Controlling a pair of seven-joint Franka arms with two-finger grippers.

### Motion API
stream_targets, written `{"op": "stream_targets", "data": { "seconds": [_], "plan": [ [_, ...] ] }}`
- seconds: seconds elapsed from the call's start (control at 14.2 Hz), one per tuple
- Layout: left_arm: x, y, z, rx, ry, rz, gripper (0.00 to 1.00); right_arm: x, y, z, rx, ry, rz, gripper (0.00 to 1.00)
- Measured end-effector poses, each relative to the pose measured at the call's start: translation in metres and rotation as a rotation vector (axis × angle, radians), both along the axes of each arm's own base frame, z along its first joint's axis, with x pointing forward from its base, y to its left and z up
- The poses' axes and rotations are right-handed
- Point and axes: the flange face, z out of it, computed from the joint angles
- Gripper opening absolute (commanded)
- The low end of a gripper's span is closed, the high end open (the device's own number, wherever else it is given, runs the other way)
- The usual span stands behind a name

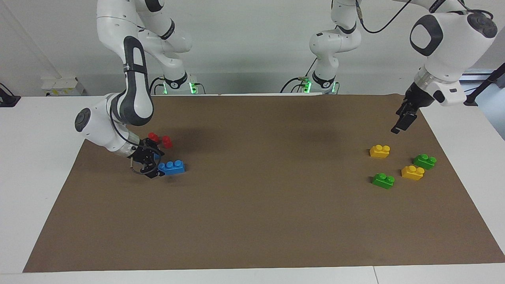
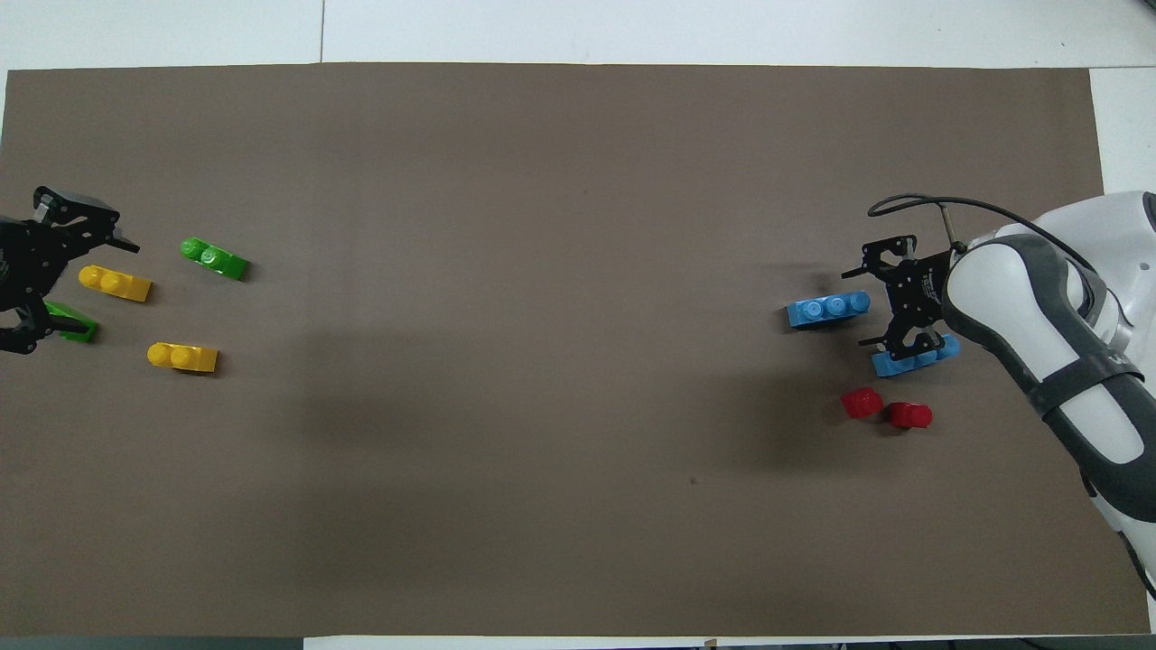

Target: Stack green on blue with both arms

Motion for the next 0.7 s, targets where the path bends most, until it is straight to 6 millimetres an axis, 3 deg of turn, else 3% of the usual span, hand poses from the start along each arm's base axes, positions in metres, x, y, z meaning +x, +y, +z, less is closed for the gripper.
{"op": "stream_targets", "data": {
  "seconds": [0.28, 0.35, 0.56, 0.7],
  "plan": [
    [0.023, 0.012, -0.04, -0.005, -0.003, 0.027, 1.0, -0.006, -0.002, -0.011, -0.009, -0.008, -0.005, 0.95],
    [0.028, 0.014, -0.05, -0.003, -0.001, 0.029, 1.0, -0.007, -0.002, -0.012, -0.006, -0.007, -0.005, 0.91],
    [0.041, 0.018, -0.08, 0.037, 0.022, 0.011, 1.0, -0.009, -0.002, -0.016, 0.011, -0.019, -0.017, 0.64],
    [0.051, 0.021, -0.098, 0.07, 0.032, -0.005, 1.0, -0.01, -0.003, -0.019, 0.008, -0.026, -0.01, 0.35]
  ]
}}
